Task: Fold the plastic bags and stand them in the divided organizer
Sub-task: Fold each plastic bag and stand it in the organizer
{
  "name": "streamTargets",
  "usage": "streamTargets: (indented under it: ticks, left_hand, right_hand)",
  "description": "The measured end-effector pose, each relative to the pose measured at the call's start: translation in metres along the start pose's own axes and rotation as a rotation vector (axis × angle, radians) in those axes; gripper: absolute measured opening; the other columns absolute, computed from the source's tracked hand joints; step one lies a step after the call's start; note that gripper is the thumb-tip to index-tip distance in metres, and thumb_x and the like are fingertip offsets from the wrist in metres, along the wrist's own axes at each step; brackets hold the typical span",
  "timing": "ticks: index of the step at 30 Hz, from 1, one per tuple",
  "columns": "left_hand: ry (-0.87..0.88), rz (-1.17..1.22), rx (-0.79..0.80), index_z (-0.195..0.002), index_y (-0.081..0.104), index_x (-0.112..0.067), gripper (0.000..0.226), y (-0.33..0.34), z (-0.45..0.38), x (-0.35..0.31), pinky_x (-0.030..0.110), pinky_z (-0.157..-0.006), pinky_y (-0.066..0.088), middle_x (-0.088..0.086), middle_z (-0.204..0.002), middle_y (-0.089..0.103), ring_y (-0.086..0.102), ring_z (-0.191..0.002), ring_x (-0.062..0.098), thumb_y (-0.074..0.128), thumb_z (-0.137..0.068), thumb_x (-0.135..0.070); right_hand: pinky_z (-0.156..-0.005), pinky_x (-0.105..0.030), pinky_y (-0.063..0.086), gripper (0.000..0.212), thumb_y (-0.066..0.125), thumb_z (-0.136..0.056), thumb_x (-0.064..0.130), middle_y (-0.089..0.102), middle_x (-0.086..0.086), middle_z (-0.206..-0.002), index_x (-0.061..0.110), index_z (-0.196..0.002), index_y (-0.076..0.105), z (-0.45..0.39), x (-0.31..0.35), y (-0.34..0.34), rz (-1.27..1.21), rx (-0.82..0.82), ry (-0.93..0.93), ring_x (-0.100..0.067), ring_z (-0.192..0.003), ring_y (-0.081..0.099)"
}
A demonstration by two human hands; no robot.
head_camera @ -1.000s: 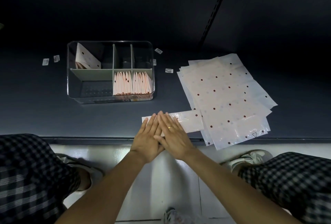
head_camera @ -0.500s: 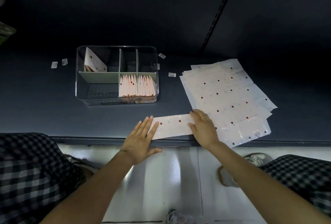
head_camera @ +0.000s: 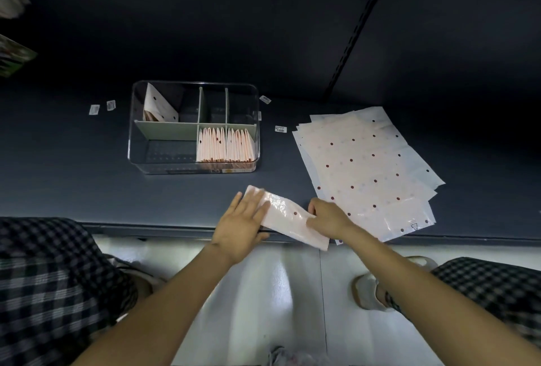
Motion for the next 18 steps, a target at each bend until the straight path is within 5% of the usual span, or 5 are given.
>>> streamTargets:
  ticks: [5, 9, 11, 14, 18]
  left_hand:
    - [0.145, 0.08, -0.082, -0.133, 0.052, -0.012, 0.066, 0.005, 0.015, -0.037, 0.031, -0.099, 0.043, 0.007, -0.137, 0.052, 0.051, -0.124, 0.021, 0.071, -0.078, -0.044]
    - [0.178, 0.048, -0.195, -0.104, 0.072, -0.011, 0.065, 0.002, 0.021, -0.039, 0.027, -0.082, 0.055, 0.002, -0.108, 0.07, 0.068, -0.097, 0.017, 0.092, -0.046, -0.029]
    - [0.171, 0.054, -0.25, -0.101, 0.074, -0.011, 0.065, -0.002, 0.022, -0.033, 0.029, -0.082, 0.056, 0.003, -0.106, 0.071, 0.069, -0.094, 0.017, 0.091, -0.039, -0.012]
    - [0.163, 0.103, -0.296, -0.105, 0.072, -0.011, 0.064, -0.004, 0.025, -0.027, 0.033, -0.09, 0.051, 0.004, -0.111, 0.07, 0.068, -0.098, 0.018, 0.086, -0.043, 0.002]
    - [0.155, 0.173, -0.337, -0.102, 0.074, -0.011, 0.068, -0.007, 0.029, -0.025, 0.035, -0.083, 0.056, 0.003, -0.109, 0.071, 0.069, -0.096, 0.016, 0.088, -0.037, 0.004]
  right_hand:
    - [-0.065, -0.026, 0.043, 0.005, 0.055, -0.083, -0.003, 0.056, -0.012, -0.086, 0.0, -0.085, 0.054, 0.034, -0.011, 0.043, -0.753, 0.014, 0.259, -0.024, -0.082, 0.054]
    - [-0.07, -0.036, 0.055, 0.033, 0.061, -0.086, 0.004, 0.061, -0.02, -0.113, -0.005, -0.117, 0.05, 0.051, -0.001, 0.076, -1.091, 0.076, 0.342, -0.029, -0.093, 0.061]
    - [-0.076, -0.04, 0.056, 0.025, 0.06, -0.09, 0.015, 0.062, -0.015, -0.108, 0.001, -0.108, 0.051, 0.053, 0.001, 0.07, -0.938, 0.018, 0.275, -0.028, -0.095, 0.063]
    - [-0.077, -0.031, 0.046, 0.005, 0.048, -0.095, 0.013, 0.06, -0.005, -0.099, 0.011, -0.099, 0.05, 0.053, -0.01, 0.034, -0.414, -0.32, 0.024, -0.027, -0.098, 0.059]
    - [-0.102, -0.024, 0.034, 0.053, 0.06, -0.085, 0.008, 0.045, 0.007, -0.138, 0.021, -0.134, 0.044, 0.046, -0.011, 0.029, 0.061, -0.269, -0.371, -0.016, -0.124, 0.038]
Point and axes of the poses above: each hand's wrist, its own z-axis away from the middle knuckle, its own y-axis out of the palm, x = y × z, the point moved 5 cm from there along -z, towards the middle knuckle
